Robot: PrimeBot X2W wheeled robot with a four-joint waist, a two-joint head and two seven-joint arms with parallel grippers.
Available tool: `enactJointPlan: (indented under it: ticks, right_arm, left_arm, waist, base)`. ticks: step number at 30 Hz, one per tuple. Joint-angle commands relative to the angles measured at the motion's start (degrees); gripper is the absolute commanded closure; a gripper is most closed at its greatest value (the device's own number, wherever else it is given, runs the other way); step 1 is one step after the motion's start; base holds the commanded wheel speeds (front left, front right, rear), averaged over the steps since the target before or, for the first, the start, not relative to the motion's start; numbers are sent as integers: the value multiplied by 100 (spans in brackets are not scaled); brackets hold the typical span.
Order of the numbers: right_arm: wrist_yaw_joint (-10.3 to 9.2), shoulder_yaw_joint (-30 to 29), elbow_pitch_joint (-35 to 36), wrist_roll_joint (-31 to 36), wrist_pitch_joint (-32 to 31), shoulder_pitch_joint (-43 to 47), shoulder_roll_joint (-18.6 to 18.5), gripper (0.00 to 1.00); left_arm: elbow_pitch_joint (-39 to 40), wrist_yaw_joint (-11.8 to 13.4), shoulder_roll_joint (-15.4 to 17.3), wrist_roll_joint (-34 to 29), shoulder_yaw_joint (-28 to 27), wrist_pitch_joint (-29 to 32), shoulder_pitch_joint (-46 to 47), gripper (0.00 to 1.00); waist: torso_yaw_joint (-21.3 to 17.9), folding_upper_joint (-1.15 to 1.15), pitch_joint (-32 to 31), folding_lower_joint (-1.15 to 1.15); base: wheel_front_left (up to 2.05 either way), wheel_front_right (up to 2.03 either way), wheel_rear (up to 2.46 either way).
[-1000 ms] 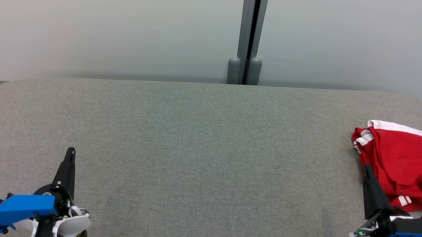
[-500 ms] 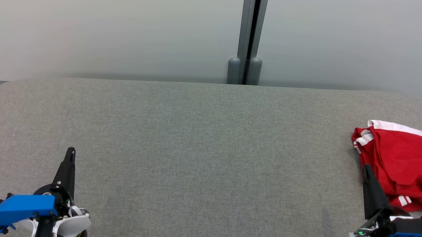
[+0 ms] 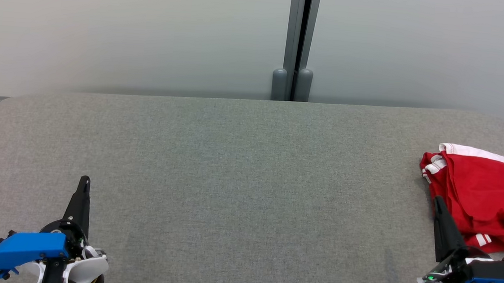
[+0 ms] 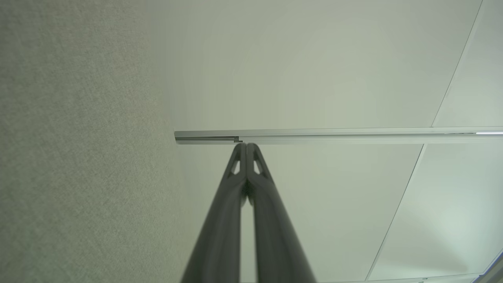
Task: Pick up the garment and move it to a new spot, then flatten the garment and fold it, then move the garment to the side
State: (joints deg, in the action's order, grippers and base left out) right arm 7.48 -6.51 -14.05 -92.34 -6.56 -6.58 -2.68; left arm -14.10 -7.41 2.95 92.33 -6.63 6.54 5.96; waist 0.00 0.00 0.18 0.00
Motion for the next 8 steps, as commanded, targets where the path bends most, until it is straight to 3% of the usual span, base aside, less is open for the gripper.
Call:
enactJointPlan:
  ticks: [1, 8]
  right_arm:
    - [2, -13, 20, -16, -13, 74, -38, 100]
    - [2, -13, 20, -16, -13, 74, -38, 100]
  left_arm:
    - [27, -27, -16, 17, -11, 19, 48, 100]
    - [27, -27, -16, 17, -10, 19, 47, 100]
  waist:
    - [0, 0, 0, 0]
    - [0, 0, 0, 0]
  base:
    - [0, 0, 0]
    - [0, 0, 0]
